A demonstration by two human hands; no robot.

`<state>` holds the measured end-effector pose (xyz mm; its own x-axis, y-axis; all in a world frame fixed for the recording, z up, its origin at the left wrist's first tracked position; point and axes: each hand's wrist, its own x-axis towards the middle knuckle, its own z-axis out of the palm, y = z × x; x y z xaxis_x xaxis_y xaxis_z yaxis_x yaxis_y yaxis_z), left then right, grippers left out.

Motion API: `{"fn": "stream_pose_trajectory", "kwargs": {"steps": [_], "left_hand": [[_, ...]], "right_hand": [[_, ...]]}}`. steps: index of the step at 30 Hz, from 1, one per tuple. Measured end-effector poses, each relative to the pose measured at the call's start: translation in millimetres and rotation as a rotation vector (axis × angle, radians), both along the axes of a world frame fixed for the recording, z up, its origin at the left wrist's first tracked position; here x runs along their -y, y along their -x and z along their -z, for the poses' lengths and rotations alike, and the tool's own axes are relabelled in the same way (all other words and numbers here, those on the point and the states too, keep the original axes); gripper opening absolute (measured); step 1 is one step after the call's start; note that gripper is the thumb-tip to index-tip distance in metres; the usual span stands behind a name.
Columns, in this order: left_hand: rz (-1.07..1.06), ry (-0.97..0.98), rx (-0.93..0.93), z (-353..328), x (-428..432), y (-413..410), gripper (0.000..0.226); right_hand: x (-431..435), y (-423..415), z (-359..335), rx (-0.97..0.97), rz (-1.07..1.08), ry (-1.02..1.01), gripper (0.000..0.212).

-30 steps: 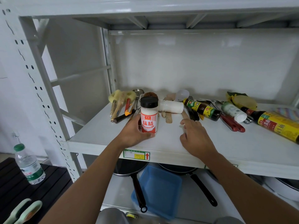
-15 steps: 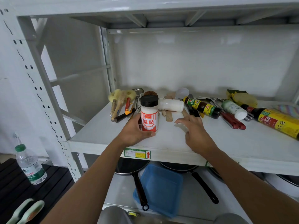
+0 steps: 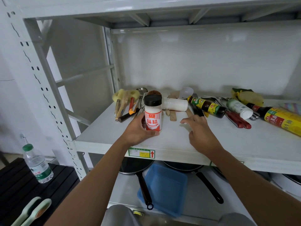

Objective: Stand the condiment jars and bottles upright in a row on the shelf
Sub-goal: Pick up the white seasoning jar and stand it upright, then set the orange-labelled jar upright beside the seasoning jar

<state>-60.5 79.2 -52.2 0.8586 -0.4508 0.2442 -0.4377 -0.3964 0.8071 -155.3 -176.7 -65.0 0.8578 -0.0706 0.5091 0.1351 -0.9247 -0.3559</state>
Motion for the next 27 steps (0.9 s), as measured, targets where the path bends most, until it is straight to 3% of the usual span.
{"fn": "stream_pose_trajectory", "kwargs": {"steps": [6,12,23,27], "left_hand": [[0.0,0.018,-0.012,2,0,4,0.083],[0.046,0.077,-0.041,-3,0,2,0.085],[0.02,0.146,-0.048,-1,-5,-2,0.085],[0.039,0.139,-0.06,0,-10,-9,0.081]], "right_hand": [[-1,3,-1,-0.008,0.082,0.13,0.054],[1,-6,-16,0.073,0.142,0.057,0.056],[-11,-105,-73,-0.064,0.021,0.212,0.052],[-4,-138,-73,-0.181,0.089,0.28,0.064]]}}
